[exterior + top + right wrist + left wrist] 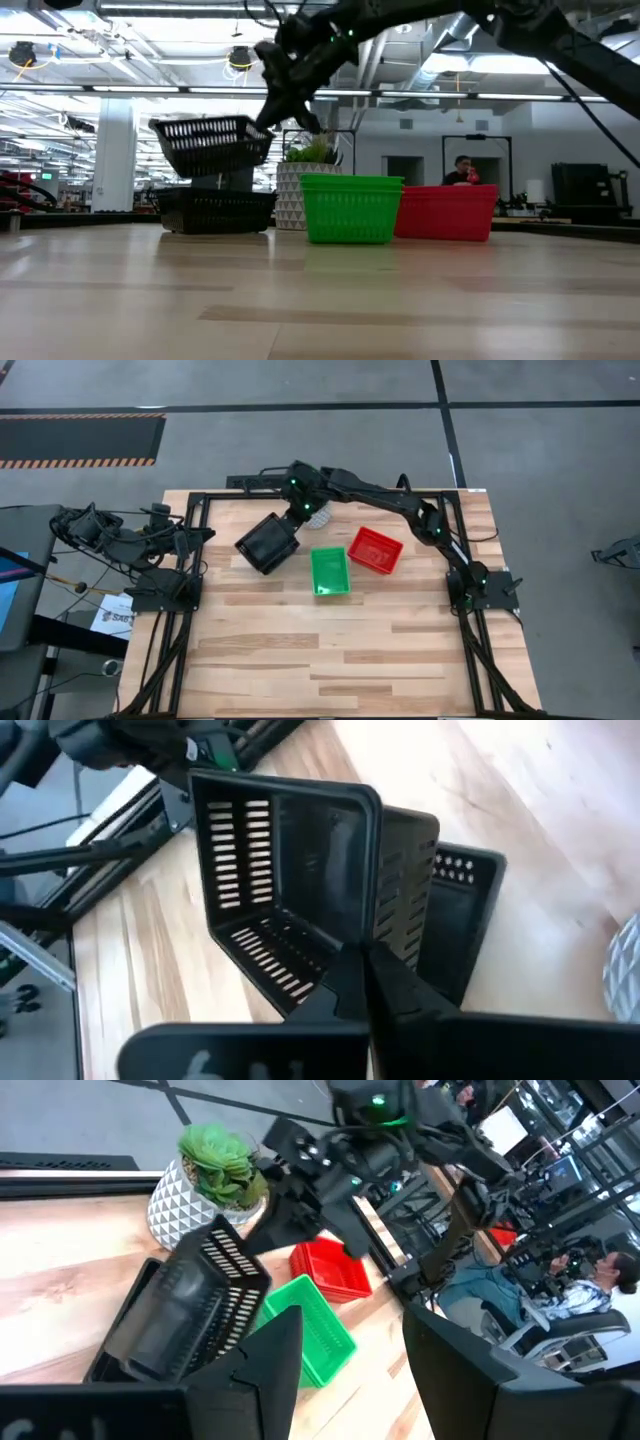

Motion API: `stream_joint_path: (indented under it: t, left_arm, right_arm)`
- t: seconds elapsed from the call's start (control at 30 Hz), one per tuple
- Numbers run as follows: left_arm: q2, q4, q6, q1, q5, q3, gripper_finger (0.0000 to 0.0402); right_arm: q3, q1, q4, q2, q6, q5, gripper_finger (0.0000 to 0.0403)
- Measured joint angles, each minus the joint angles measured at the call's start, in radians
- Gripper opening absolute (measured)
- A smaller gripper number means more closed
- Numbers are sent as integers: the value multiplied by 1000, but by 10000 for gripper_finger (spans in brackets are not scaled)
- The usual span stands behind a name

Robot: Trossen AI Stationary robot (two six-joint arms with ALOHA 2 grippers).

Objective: Stack baskets by color
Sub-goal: Stack the bottom black bin on the top black bin

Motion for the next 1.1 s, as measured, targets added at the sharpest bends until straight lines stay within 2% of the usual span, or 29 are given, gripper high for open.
stream_joint_path:
  t: [0.13,0.4,0.97,1.1]
  left_arm:
    - [0,0,-1,0,-2,0,162]
    - [0,0,-3,0,-5,0,162]
    - [0,-3,0,0,-15,0,162]
    - [0,-26,-3,0,-24,0,162]
  right_arm:
    - [0,-15,-16,30,-35,-55,0]
    - [0,-12,-35,51,-84,-81,7]
    - [6,-30,-51,49,-64,-83,134]
    - [8,-38,-103,-8,-65,-82,153]
